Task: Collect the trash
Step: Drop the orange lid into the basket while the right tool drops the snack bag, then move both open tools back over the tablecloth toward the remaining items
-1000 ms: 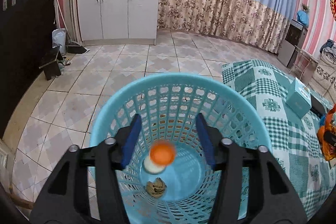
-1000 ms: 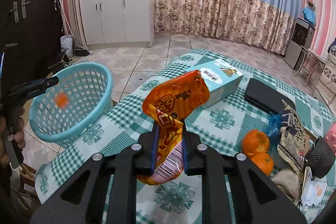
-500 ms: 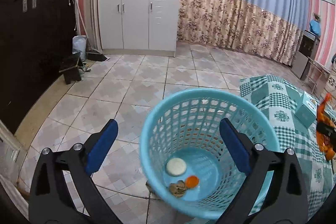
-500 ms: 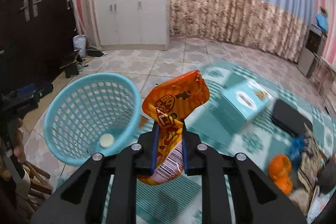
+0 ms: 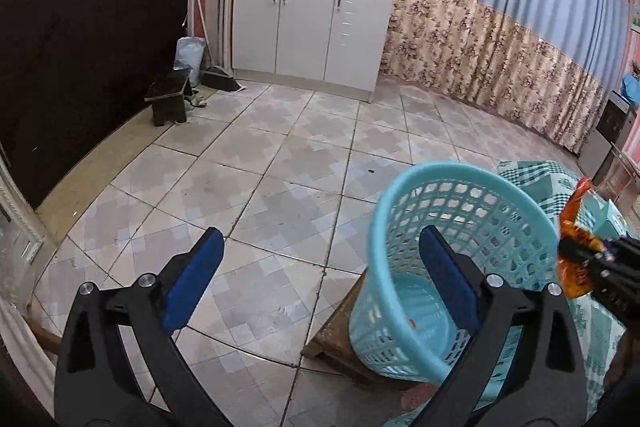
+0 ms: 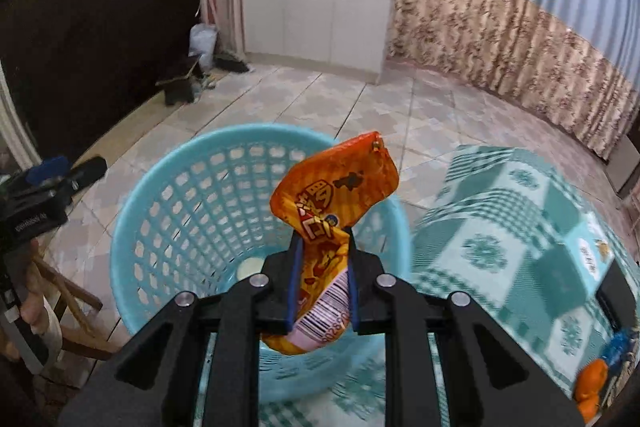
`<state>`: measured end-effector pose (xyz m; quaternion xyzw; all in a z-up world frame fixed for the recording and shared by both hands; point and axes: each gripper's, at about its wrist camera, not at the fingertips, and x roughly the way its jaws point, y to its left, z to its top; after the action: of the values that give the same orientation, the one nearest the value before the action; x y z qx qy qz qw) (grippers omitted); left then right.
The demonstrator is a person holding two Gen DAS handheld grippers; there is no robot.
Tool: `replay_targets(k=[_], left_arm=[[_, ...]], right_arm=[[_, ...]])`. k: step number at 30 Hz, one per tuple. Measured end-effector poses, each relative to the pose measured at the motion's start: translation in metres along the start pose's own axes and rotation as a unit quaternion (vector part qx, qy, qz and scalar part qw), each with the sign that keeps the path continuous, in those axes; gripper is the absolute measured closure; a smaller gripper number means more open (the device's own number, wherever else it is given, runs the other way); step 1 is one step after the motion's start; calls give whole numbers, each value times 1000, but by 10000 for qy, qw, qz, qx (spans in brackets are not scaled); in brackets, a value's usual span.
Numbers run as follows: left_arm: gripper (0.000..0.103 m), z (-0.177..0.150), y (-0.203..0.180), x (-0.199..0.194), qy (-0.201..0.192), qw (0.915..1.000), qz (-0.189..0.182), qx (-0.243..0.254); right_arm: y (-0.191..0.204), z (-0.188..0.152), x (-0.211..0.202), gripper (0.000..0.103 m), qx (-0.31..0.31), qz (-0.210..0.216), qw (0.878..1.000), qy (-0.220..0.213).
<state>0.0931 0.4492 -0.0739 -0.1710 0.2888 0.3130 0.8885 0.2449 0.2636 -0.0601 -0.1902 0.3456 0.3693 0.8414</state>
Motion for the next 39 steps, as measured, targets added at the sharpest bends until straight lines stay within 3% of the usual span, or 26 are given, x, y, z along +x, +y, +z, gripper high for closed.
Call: replay_targets(k=[3,5,7,10,14,15,16,27,39], left_arm=[[8,-2,4,0,-18,10000,72,19],[8,-2,4,0,-16,10000,86,26],[8,-2,2,0,-11,9999,99,49],[8,-2,-4,-2,-23,9999,119,121],[8,0,-11,-10,-88,9996,135,221],[8,0,-13,-13,-101,9996,139,243],[8,1,-16,-15,-115,9994,153,276],[6,1,-52,-47,-243,9982,103,545],[5,-26,-145,-82,-143,9940,-614,889]], right_arm=[[6,-5,8,77,-81,-18,9999,76],[5,-5,8,64,-54,-49,10000,49],[4,-6,4,43,-27,-139,9999,-62],[5,-5,-2,31,-74,-221,9995,-193],[-1,-6,-16,23,-91,-412,9985,-343],[-3,-6,-19,14,-72,-437,9983,-380],[-6,-7,-24,12,-55,-458,9980,-437],[-71,-46,-93,8,521,-730,9929,-779],[-177,-136,-176,8,1439,-1592,9739,-742]])
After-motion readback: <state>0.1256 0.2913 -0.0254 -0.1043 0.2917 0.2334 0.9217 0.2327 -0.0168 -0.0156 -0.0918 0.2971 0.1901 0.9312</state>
